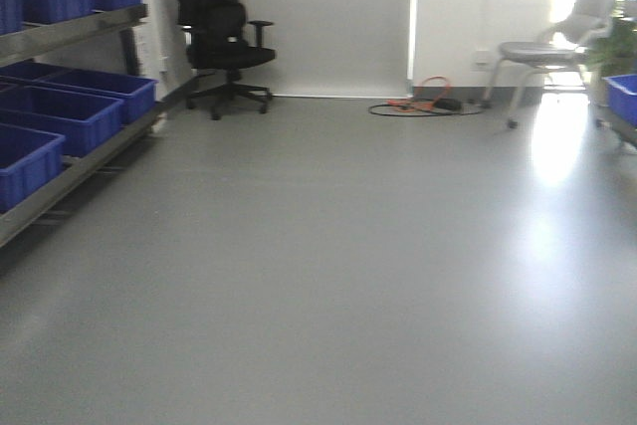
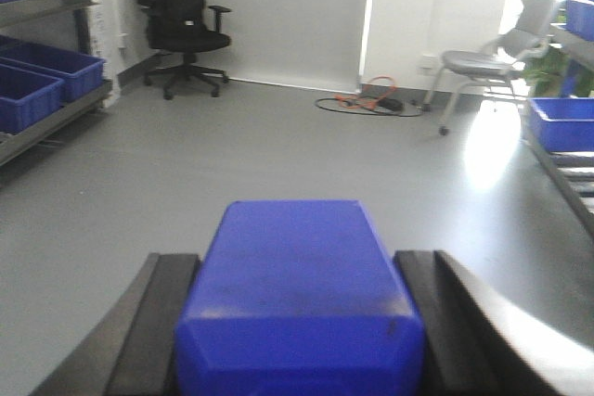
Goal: Pick and sort blue part to right shelf
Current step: 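Drive the base up to the shelf of blue bins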
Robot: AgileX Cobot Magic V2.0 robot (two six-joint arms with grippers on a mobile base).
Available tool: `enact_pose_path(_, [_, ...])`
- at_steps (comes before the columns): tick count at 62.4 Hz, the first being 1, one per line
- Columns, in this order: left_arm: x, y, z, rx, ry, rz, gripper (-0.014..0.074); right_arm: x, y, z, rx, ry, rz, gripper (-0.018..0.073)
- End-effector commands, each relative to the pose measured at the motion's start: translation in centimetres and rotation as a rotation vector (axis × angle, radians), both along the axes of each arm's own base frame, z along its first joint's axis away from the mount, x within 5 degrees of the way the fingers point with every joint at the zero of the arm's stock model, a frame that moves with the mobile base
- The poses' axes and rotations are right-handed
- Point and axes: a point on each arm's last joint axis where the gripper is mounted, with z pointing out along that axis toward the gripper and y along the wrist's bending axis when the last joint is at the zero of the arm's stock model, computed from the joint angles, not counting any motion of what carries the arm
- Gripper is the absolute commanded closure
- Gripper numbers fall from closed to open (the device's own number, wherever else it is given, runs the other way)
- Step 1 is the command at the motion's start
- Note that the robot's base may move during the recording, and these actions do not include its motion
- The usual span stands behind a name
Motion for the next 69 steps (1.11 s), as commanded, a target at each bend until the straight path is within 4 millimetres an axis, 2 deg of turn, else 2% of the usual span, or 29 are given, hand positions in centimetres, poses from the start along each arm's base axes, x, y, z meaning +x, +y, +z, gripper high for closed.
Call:
enact_pose_path(1, [-0.14, -0.02, 1.84, -0.009, -0.122, -0.003, 0.0265, -0.11, -0.04, 1.83, -0.002, -0.119, -0.005, 0.0115])
enact_pose_path(69, [-0.14, -0.02, 1.84, -0.009, -0.122, -0.003, 0.0265, -0.11, -0.04, 1.83, -0.002, -0.119, -0.005, 0.0115])
